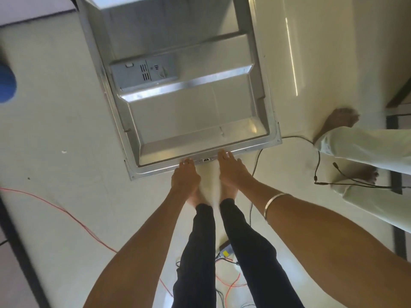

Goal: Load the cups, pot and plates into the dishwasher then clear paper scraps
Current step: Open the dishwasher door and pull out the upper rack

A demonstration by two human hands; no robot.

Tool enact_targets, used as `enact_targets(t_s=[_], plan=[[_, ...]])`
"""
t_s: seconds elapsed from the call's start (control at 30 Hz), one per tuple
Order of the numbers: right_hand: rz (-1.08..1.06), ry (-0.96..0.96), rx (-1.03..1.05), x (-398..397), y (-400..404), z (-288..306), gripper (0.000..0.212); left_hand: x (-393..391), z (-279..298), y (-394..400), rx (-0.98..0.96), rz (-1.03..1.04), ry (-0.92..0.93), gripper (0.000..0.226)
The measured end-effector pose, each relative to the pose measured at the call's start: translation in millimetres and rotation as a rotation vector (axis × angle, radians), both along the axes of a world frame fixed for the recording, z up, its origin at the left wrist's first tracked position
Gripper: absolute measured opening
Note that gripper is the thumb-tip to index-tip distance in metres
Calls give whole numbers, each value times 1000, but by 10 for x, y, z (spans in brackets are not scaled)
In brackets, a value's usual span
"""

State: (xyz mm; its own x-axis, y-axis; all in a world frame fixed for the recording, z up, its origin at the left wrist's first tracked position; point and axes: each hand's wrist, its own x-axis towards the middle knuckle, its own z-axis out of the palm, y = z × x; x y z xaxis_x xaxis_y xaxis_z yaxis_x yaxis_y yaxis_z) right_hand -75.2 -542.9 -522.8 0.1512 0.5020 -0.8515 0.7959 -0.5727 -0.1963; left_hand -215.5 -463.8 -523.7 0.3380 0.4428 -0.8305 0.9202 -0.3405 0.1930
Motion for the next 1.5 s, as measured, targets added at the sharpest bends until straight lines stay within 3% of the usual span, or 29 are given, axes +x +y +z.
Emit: enact_targets(t_s=[0.1, 0.23, 0.67, 1.07, 1.4, 1.5], plan=[[-90, -19, 50, 34, 3, 118, 72, 32, 76, 107, 36, 24, -41, 50], [-38, -77, 127, 231, 245, 328, 75, 94, 278, 396, 142, -71, -116, 54], [53, -232, 451, 1112, 2053, 1210, 66, 723, 1049, 1843, 490, -47, -295, 58], [73, -357, 854, 1977, 3398, 2486, 70, 1606, 2390, 3164, 942, 26, -456, 62], [172, -429, 963, 2319, 4175, 3045, 75, 1678, 2952, 4026, 953, 45, -295, 72], [235, -438, 967, 2374, 4394, 3126, 75, 1753, 2965, 4150, 931, 63, -337, 71]])
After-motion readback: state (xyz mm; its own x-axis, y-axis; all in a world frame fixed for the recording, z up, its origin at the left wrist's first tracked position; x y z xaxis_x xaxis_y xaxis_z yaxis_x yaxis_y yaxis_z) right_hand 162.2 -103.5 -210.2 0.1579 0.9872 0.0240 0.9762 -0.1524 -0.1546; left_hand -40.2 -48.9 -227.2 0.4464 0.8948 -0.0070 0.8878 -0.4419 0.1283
